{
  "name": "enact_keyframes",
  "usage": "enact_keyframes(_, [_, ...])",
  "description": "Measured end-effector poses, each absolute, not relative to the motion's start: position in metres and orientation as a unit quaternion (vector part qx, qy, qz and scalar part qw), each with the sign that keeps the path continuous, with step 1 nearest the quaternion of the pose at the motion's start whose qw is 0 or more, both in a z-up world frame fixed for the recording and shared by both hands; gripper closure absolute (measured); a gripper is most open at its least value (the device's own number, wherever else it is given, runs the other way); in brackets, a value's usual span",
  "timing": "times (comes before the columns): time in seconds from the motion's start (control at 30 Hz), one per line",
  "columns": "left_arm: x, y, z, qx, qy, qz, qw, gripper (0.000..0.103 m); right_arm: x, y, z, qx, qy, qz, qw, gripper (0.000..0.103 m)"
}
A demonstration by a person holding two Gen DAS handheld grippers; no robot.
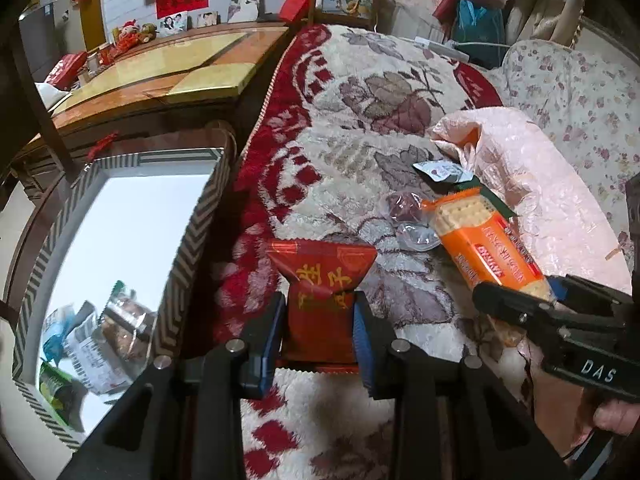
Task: Organize snacks
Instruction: 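Carry the red candy packet and orange cracker pack over the white tray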
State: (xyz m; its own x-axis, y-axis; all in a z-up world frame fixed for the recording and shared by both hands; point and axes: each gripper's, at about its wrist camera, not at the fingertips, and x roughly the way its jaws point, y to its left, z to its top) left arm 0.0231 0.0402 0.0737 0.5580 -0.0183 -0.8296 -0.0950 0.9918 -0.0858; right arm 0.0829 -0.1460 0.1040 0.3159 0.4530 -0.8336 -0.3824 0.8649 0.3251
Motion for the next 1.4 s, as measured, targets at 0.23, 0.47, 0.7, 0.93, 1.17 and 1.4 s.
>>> enact_keyframes(0.23, [0.007, 0.053, 0.084, -0.063, 0.457, 0.037, 0.886, 0.068, 0.067, -0.127, 0.115, 0.016, 0.516, 0.274, 0.812, 0.051])
enact_keyframes(0.47, [-0.003, 0.068, 0.088, -0.072, 0.452, 0.053, 0.887, 0.068, 0.056, -0.11, 0.123, 0.001, 0.511, 0.289, 0.81, 0.051])
enact_keyframes(0.7, [-0.009, 0.073, 0.087, -0.076, 0.453, 0.057, 0.887, 0.068, 0.05, -0.1, 0.126, -0.01, 0.51, 0.295, 0.808, 0.051])
enact_keyframes(0.93, [-0.012, 0.073, 0.086, -0.077, 0.453, 0.058, 0.887, 0.068, 0.046, -0.094, 0.128, -0.019, 0.512, 0.299, 0.805, 0.051])
enact_keyframes(1.17, [-0.015, 0.077, 0.088, -0.078, 0.451, 0.062, 0.887, 0.068, 0.044, -0.087, 0.129, -0.025, 0.512, 0.306, 0.802, 0.051])
enact_keyframes(1.4, [-0.017, 0.081, 0.089, -0.081, 0.45, 0.064, 0.887, 0.068, 0.041, -0.078, 0.13, -0.031, 0.511, 0.312, 0.8, 0.051])
